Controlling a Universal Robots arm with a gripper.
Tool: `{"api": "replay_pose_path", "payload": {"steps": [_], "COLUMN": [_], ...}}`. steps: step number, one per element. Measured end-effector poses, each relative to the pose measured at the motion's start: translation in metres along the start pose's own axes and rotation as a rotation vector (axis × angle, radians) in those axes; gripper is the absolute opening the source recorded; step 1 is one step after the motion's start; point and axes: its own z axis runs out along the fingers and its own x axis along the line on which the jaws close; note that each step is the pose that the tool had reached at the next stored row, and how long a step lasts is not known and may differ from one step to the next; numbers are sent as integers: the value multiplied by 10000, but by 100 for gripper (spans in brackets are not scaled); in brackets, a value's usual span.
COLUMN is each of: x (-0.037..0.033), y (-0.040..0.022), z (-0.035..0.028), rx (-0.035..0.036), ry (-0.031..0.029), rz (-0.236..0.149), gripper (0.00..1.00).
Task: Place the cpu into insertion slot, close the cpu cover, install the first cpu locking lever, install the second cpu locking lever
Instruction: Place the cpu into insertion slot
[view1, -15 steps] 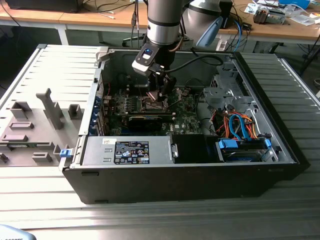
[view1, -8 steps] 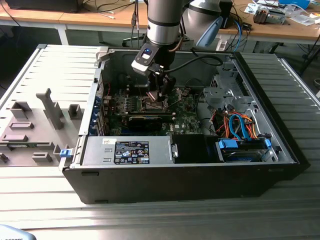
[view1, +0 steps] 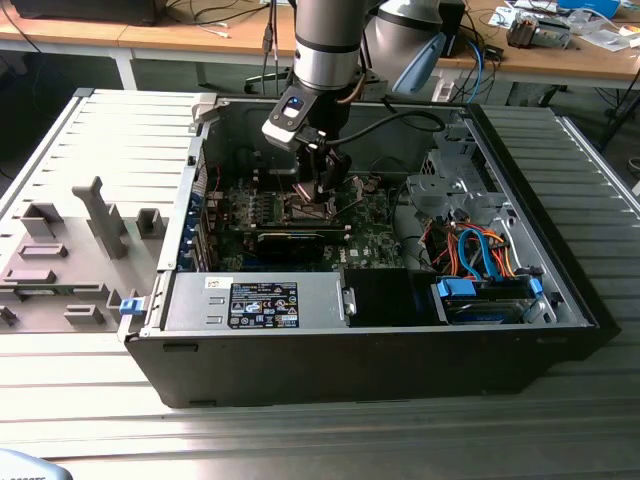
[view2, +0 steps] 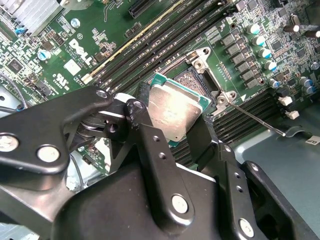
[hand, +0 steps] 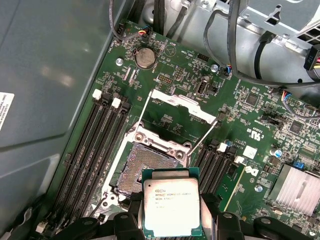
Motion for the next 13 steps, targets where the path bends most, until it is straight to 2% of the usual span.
{"api": "replay_pose_path", "payload": {"steps": [13], "x": [0], "y": [0], "z": [0], "rx": [3], "ry": [5], "rz": [102], "gripper": [55]}}
